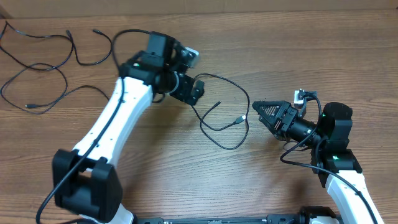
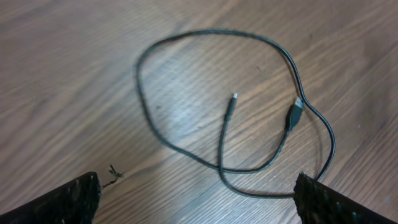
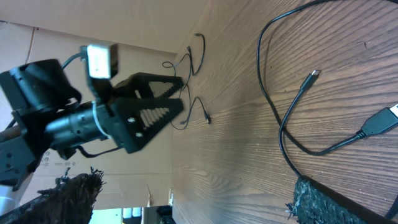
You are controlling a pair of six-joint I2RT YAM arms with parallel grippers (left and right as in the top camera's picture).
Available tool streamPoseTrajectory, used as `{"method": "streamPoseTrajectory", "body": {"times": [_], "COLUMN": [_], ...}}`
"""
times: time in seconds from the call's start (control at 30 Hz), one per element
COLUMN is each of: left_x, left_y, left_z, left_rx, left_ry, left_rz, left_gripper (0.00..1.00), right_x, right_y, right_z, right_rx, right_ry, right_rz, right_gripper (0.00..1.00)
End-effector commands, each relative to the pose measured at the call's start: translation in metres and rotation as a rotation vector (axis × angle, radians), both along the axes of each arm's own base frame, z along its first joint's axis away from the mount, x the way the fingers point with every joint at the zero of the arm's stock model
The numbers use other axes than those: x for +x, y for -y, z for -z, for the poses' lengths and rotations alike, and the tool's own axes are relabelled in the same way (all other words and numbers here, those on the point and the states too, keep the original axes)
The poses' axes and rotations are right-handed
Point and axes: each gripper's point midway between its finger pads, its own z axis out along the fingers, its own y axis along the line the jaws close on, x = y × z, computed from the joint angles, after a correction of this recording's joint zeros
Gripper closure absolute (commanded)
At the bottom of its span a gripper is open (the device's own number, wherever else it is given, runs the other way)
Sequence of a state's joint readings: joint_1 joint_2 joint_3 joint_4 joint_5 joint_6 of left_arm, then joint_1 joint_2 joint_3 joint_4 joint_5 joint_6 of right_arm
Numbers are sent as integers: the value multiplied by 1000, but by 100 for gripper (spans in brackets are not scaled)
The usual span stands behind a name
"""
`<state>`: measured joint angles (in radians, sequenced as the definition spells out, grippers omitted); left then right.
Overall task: Untangle cables
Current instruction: 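Move the left gripper rightward toward the remaining cable in the center, then lower the left gripper and grasp the center black cable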
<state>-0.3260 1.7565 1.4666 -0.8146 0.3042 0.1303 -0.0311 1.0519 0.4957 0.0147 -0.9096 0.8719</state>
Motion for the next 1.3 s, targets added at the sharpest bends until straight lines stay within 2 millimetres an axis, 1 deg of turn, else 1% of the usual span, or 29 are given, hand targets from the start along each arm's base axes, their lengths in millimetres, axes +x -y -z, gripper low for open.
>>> {"method": "streamPoseTrajectory", "body": {"times": [0.0, 0.1, 0.27, 0.4, 0.57, 0.93, 1.13, 1.27], "left_x": [-2, -6, -8, -8, -5, 16, 23, 33], "left_y": [12, 19, 19, 19, 20, 27, 29, 25], "left_z": [22, 41, 72, 86, 88, 81, 78, 78], "left_rx": [29, 39, 58, 70, 67, 30, 15, 31], "left_ry": [-41, -95, -176, -204, -197, -113, -85, -56], "left_rz": [19, 14, -11, -11, -11, -29, -44, -98], "left_gripper": [0, 0, 1, 0, 0, 0, 0, 0], "right_x": [2, 2, 2, 2, 2, 2, 2, 2], "right_y": [1, 1, 1, 1, 1, 1, 1, 1], "right_z": [-6, -6, -6, -6, -6, -6, -6, -6], "right_rx": [-8, -8, -8, -8, -8, -8, -8, -8], "right_ry": [28, 28, 28, 28, 28, 28, 28, 28], "right_rz": [3, 3, 3, 3, 3, 3, 3, 3], "right_gripper": [0, 0, 0, 0, 0, 0, 0, 0]}}
